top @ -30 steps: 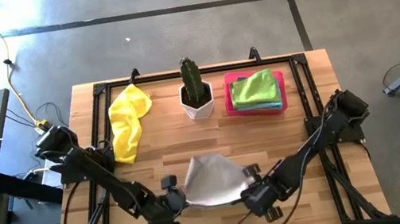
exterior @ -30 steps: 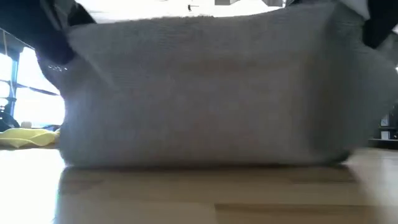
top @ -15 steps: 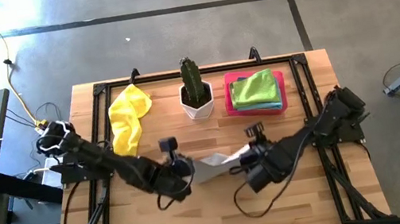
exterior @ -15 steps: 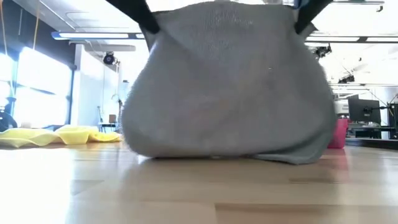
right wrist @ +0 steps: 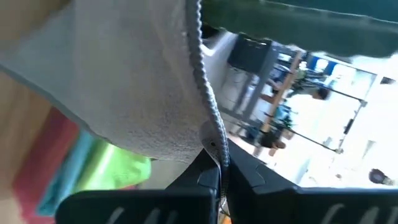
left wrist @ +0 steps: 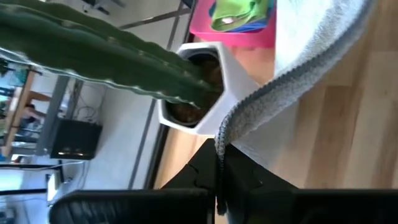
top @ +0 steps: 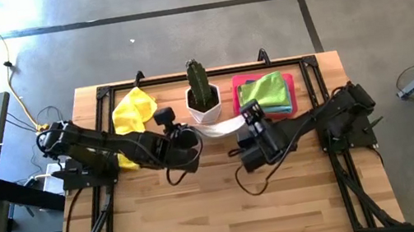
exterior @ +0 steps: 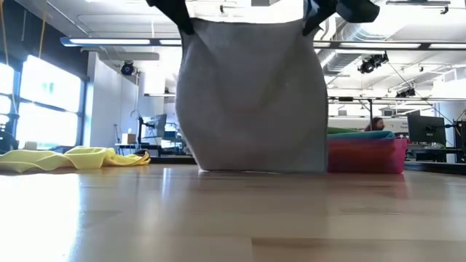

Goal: Fold microfiber towels
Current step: Fold the gray towel

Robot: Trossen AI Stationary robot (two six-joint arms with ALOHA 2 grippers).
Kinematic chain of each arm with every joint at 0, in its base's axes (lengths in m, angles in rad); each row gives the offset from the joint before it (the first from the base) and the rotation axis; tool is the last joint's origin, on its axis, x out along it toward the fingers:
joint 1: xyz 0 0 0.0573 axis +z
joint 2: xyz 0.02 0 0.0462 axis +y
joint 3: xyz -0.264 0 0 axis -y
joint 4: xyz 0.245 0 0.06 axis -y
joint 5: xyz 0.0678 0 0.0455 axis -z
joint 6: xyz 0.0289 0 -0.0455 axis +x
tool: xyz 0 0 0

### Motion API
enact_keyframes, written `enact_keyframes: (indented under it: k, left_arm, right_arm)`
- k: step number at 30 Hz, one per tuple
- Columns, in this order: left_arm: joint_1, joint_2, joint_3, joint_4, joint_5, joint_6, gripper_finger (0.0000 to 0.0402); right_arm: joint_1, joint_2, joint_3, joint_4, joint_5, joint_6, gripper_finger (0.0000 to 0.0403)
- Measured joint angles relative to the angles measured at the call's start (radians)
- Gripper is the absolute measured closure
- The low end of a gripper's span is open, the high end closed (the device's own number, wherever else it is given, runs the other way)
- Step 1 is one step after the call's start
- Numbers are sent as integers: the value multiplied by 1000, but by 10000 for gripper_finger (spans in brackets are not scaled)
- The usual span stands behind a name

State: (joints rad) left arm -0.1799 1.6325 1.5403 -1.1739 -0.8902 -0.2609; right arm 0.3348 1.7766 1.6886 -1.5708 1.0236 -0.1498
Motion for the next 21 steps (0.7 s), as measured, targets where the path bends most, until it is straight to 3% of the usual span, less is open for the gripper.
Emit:
enact_keyframes:
  k: [2,4,9,14,21]
  left_arm:
    - [-2,0,9,-16,-10,-4,401]
    - [-12,0,9,-25,18,-29,401]
    - [-78,-1,-45,-13,220,-171,401]
    - [-222,35,-182,126,353,-266,401]
    - [-401,163,-246,296,392,-451,401]
  right_arm:
    - [-3,-10,0,0,23,3,403]
    - [0,-16,0,13,-38,88,403]
    - [36,-11,-49,91,-449,397,403]
    - [141,-9,-199,366,-724,453,403]
    - [283,-5,-354,846,-826,562,403]
